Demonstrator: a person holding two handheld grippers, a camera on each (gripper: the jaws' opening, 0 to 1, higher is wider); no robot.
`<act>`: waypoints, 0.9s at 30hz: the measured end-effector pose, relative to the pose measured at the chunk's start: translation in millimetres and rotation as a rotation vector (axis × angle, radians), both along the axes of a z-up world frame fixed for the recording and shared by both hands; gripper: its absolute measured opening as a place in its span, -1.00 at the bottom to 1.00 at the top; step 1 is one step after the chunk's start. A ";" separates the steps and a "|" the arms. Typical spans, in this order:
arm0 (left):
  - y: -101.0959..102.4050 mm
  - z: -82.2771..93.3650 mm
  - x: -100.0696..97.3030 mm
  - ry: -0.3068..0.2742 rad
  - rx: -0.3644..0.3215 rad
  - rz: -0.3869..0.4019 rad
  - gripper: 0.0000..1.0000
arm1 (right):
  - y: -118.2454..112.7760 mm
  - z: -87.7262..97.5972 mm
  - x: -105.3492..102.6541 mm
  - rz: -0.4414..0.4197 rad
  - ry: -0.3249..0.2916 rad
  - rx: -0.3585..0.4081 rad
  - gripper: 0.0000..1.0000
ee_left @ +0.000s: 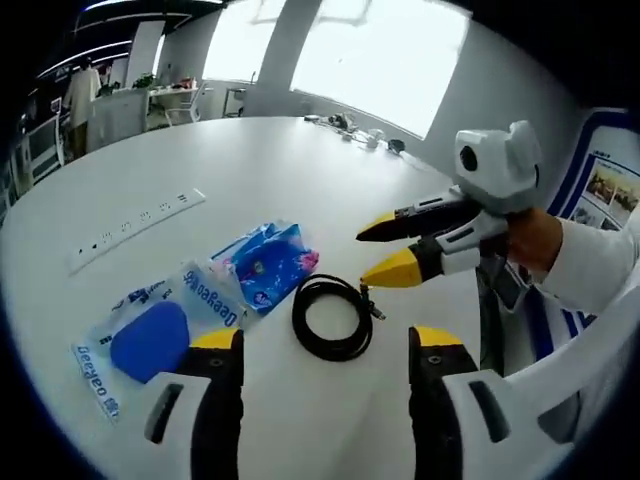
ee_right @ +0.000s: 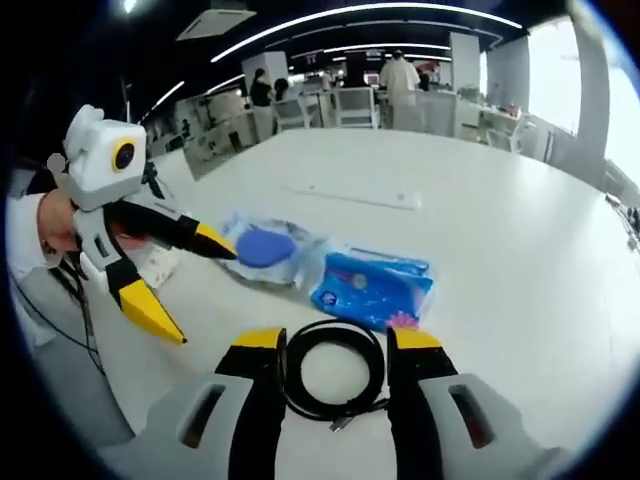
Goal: Arrange the tabletop items into an orderly group along one side of the table until the central work area is clear of visible clutter.
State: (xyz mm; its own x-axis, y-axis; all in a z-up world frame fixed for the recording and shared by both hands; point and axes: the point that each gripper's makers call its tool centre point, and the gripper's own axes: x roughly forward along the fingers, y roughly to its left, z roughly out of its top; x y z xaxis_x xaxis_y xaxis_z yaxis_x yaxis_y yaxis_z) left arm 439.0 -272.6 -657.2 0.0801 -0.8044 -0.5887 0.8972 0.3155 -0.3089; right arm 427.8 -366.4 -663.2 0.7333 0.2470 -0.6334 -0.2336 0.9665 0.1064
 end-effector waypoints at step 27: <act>130.1 41.4 29.4 -0.082 -0.003 0.144 0.63 | 71.8 35.1 31.2 0.138 -0.044 0.002 -0.01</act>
